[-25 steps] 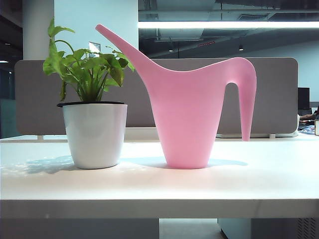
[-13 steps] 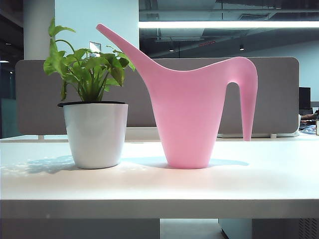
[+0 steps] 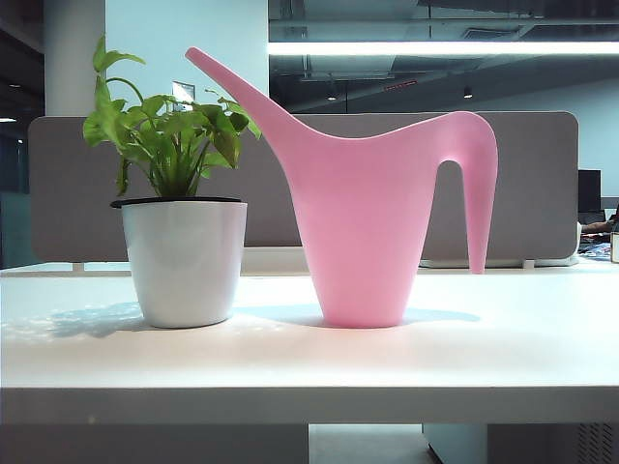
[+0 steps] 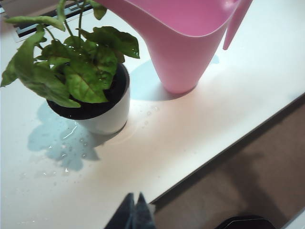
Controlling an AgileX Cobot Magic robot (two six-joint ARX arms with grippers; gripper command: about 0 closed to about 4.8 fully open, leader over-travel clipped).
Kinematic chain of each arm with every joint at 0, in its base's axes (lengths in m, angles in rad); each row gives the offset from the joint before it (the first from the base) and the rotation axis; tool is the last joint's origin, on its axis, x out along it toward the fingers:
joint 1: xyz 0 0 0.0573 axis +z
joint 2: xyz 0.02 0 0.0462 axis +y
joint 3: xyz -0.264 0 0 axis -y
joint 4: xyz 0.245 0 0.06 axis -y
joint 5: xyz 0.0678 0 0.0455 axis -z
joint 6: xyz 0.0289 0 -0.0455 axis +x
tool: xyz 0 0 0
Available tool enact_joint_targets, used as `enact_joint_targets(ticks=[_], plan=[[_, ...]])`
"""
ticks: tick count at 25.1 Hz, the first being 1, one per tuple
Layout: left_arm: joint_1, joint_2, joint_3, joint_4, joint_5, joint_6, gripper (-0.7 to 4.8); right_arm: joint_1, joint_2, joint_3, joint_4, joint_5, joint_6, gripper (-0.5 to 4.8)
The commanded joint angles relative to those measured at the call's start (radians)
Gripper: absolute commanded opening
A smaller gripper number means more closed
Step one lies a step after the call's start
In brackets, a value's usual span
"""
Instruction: Pick up the watering can from the table, water the potted plant, and put the can back.
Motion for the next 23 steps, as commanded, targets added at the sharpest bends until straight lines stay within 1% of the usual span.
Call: enact_joint_targets(ticks=[1,3,4,5,8,12,14,18,19,21,23], plan=[[0.0,-0.003,0.002,0.006,0.004,-0.006,0.03,-0.003,0.126,0.008,0.003,-0.043,-0.003,0.0],[0.0,-0.003,0.002,0.006,0.004,-0.006,0.03,-0.008,0.204,-0.012,0.004,-0.087,0.027,0.0],[0.0,-0.003,0.002,0.007,0.004,-0.006,0.03,-0.008,0.263,-0.051,0.018,-0.112,0.105,-0.01],[0.0,-0.003,0.002,0.006,0.004,-0.006,0.03,-0.007,0.325,-0.124,0.07,-0.12,0.18,0.0],[0.0,-0.003,0.002,0.006,0.004,-0.006,0.03,0.0,0.388,-0.257,0.135,-0.12,0.222,-0.01],[0.0,-0.003,0.002,0.007,0.004,-0.006,0.03,0.04,0.422,-0.453,0.224,-0.12,0.23,0.0],[0.0,-0.003,0.002,0.006,0.004,-0.006,0.03,0.076,0.422,-0.558,0.301,-0.116,0.23,-0.01],[0.0,-0.003,0.002,0.006,0.004,-0.006,0.03,0.179,0.422,-0.735,0.481,-0.023,0.23,-0.01],[0.0,-0.003,0.002,0.006,0.004,-0.006,0.03,0.222,0.422,-0.79,0.517,-0.012,0.23,-0.01],[0.0,-0.003,0.002,0.006,0.004,-0.006,0.03,0.28,0.446,-0.82,0.519,-0.023,0.237,0.02],[0.0,-0.003,0.002,0.006,0.004,-0.006,0.03,0.304,0.483,-0.819,0.539,-0.018,0.256,0.23]])
